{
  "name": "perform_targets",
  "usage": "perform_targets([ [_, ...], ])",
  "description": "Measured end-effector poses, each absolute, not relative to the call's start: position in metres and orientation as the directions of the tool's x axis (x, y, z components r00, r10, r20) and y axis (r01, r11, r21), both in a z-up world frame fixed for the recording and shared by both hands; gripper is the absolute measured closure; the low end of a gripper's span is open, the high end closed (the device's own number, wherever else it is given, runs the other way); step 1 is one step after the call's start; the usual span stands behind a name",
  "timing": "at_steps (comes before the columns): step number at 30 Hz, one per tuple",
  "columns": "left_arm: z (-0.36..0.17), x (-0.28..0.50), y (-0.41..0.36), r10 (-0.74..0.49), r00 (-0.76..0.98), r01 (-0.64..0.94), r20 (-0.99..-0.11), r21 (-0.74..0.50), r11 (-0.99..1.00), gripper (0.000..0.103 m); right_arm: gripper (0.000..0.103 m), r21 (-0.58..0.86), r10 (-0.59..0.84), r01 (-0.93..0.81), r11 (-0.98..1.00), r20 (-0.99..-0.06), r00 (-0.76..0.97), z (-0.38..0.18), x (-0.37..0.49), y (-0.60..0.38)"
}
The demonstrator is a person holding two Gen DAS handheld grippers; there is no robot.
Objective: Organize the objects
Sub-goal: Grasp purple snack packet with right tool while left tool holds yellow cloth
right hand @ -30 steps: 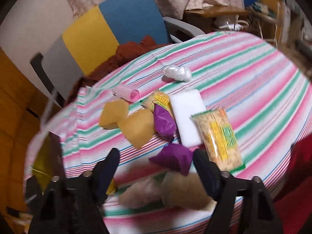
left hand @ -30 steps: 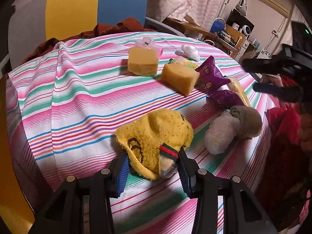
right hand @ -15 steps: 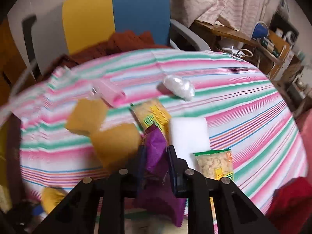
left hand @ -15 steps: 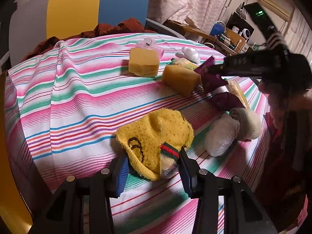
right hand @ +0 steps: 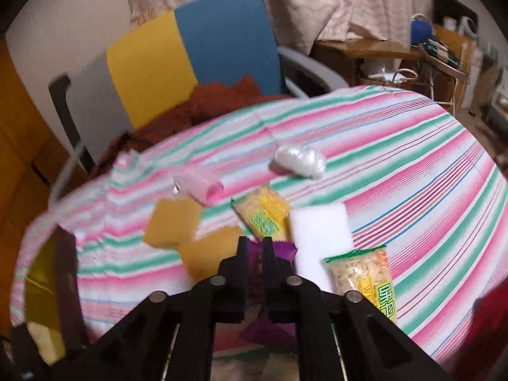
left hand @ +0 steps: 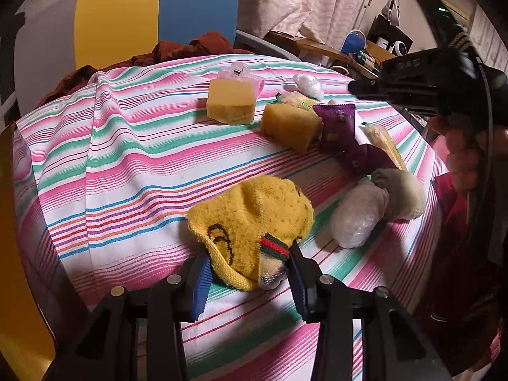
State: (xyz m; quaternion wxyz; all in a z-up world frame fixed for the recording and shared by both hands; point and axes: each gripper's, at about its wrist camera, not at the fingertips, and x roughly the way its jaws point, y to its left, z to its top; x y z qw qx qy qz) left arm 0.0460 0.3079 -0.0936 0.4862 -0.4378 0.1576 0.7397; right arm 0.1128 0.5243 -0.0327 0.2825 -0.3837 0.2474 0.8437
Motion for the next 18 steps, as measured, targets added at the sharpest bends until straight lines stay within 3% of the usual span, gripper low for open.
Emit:
perform_targets([
  [2, -0.094, 0.046, 0.307, 0.583, -0.14, -0.856, -0.8, -0.198, -0.478, 0.06, 0.029, 0.155, 0.289, -0.664, -0.731, -0.812, -0.508, -0.039, 0.106, 0.522],
  [3, -0.094, 0.045, 0.305, 0.586, -0.136, -0.853, -0.799, -0.206, -0.479, 0.06, 0.023, 0.14, 0.294, -0.657, -0.741, -0.812, -0.505, -0.04, 0.104, 0.521],
  [6, -0.094, 0.044, 0.305, 0.589, -0.132, -0.851, -0.798, -0.213, -0.48, 0.06, 0.036, 0.034, 0.327, -0.632, -0.774, -0.834, -0.445, -0.051, 0.091, 0.516],
  [7, -0.094, 0.044, 0.306, 0.588, -0.133, -0.852, -0.798, -0.211, -0.479, 0.06, 0.054, -0.003, 0.329, -0.628, -0.778, -0.853, -0.404, -0.059, 0.087, 0.515],
  [8, -0.094, 0.043, 0.305, 0.59, -0.13, -0.852, -0.797, -0.215, -0.478, 0.06, 0.065, -0.037, 0.33, -0.625, -0.78, -0.873, -0.36, -0.067, 0.084, 0.516],
  [18, -0.094, 0.042, 0.301, 0.599, -0.121, -0.845, -0.792, -0.234, -0.48, 0.061, 0.072, -0.005, 0.345, -0.659, -0.753, -0.855, -0.388, -0.061, 0.092, 0.528],
])
